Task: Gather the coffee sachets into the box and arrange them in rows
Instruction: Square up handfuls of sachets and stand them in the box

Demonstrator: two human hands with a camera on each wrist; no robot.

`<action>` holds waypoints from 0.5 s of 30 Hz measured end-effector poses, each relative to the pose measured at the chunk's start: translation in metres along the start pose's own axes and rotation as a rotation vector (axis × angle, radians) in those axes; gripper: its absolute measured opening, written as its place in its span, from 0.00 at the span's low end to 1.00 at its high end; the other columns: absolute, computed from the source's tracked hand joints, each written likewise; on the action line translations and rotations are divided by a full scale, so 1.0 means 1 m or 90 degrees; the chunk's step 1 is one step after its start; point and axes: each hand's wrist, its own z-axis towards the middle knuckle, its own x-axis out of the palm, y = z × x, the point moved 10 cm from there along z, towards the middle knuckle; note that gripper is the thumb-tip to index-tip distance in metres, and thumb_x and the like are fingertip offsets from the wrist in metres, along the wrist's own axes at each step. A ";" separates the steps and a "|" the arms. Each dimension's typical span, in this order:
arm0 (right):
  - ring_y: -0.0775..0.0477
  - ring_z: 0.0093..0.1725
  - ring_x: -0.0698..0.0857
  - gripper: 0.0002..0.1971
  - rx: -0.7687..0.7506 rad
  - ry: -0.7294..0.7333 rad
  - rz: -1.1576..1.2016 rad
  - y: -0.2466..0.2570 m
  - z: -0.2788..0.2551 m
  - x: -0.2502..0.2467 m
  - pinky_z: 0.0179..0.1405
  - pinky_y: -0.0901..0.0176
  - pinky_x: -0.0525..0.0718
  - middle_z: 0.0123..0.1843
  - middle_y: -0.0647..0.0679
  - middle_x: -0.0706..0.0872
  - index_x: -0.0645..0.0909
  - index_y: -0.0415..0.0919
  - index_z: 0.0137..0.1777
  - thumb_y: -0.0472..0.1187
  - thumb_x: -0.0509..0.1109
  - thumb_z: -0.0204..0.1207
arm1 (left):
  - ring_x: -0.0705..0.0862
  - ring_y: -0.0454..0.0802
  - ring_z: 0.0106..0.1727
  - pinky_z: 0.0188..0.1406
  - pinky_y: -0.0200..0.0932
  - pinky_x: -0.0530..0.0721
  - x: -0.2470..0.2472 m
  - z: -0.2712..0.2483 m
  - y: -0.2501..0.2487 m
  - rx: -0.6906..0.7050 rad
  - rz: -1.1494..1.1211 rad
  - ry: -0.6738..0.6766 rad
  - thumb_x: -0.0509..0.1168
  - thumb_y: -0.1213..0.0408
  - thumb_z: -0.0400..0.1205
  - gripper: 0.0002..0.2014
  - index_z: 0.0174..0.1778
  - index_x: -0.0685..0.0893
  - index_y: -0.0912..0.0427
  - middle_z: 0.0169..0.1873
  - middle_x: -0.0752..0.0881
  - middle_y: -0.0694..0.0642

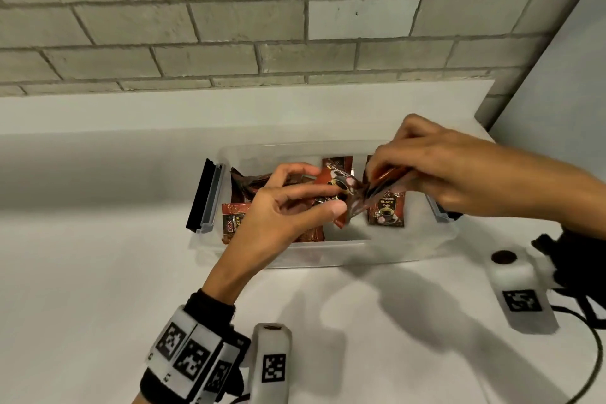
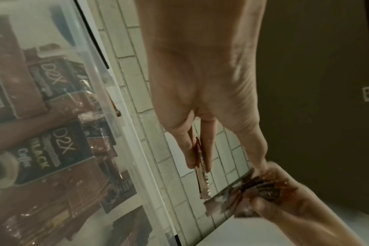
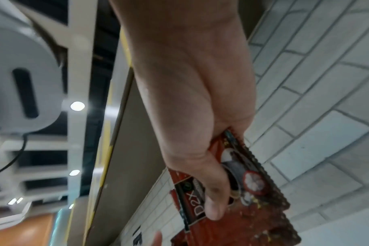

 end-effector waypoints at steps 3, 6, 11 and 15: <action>0.53 0.51 0.69 0.20 -0.076 0.044 -0.108 0.012 0.014 0.020 0.47 0.65 0.73 0.48 0.65 0.79 0.77 0.53 0.56 0.27 0.68 0.72 | 0.84 0.35 0.53 0.56 0.37 0.84 0.010 0.001 -0.003 -0.001 0.036 0.024 0.80 0.55 0.66 0.17 0.50 0.91 0.55 0.59 0.77 0.45; 0.55 0.50 0.67 0.18 -0.071 0.028 -0.147 0.008 0.020 0.027 0.46 0.60 0.76 0.50 0.60 0.82 0.78 0.49 0.58 0.28 0.68 0.72 | 0.86 0.33 0.46 0.48 0.28 0.83 0.010 0.002 -0.011 0.030 0.069 0.018 0.75 0.68 0.71 0.10 0.47 0.91 0.64 0.57 0.78 0.51; 0.57 0.55 0.81 0.14 0.162 -0.118 0.194 -0.035 0.006 0.007 0.54 0.64 0.80 0.54 0.56 0.84 0.75 0.50 0.62 0.41 0.68 0.78 | 0.84 0.36 0.52 0.52 0.36 0.84 -0.026 0.004 0.004 0.005 -0.001 -0.127 0.74 0.70 0.72 0.07 0.45 0.91 0.62 0.52 0.83 0.50; 0.53 0.53 0.88 0.15 0.340 -0.291 0.763 -0.069 -0.019 0.033 0.53 0.63 0.86 0.52 0.49 0.90 0.79 0.43 0.60 0.40 0.68 0.73 | 0.86 0.40 0.56 0.53 0.38 0.85 -0.039 -0.002 0.018 -0.014 -0.129 -0.243 0.75 0.65 0.68 0.09 0.44 0.92 0.59 0.55 0.86 0.52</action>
